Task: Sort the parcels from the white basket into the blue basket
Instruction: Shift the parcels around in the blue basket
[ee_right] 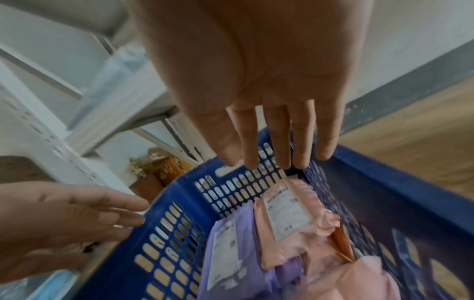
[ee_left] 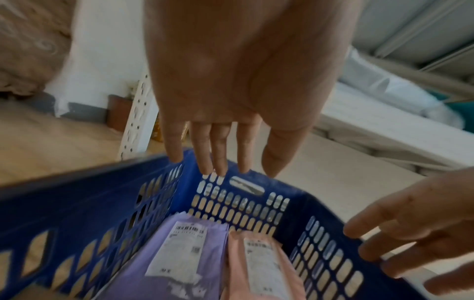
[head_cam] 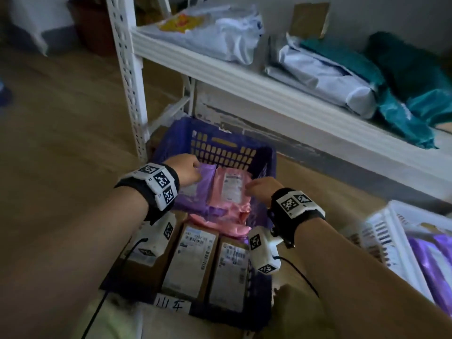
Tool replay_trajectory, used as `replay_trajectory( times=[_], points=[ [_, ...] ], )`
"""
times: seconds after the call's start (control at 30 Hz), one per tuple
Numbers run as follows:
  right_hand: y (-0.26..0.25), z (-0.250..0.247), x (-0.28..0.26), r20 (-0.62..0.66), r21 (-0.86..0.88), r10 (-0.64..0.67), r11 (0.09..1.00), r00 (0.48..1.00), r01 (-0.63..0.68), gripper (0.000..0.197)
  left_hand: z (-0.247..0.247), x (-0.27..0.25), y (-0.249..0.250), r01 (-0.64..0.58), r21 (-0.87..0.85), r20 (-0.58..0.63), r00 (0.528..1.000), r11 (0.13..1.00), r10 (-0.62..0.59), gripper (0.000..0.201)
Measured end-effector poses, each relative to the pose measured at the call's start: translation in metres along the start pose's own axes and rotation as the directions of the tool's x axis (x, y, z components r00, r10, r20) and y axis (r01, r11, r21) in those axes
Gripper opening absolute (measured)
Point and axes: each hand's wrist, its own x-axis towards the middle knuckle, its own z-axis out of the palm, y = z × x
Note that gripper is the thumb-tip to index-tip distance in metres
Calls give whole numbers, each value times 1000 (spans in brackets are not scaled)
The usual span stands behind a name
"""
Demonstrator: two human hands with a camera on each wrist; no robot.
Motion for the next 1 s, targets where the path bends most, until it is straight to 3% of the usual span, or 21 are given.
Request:
replay_trajectory(
  times=[0.43, 0.5, 0.77, 0.9, 1.0],
  points=[
    [5, 43, 151, 77, 78, 189, 978, 979, -194, 52, 49, 110, -31, 143, -38, 114, 984, 989, -138, 34],
    [11, 50, 166, 77, 141, 265, 952, 961, -273, 51, 57, 121, -37, 164, -31, 136, 978, 986, -158, 36],
    [26, 76, 197, 74, 374, 436, 822, 897, -431, 67, 86, 144, -48, 186, -34, 267, 949, 982, -170, 40],
    [30, 84, 200, 109, 500, 424, 758, 899, -418, 83, 87, 148, -45, 186, -35, 281, 945, 982, -169, 40],
    [34, 85, 198, 135, 556, 424, 716, 896, -423, 80, 91, 145, -42, 177, -31, 290, 944, 984, -161, 38]
  ],
)
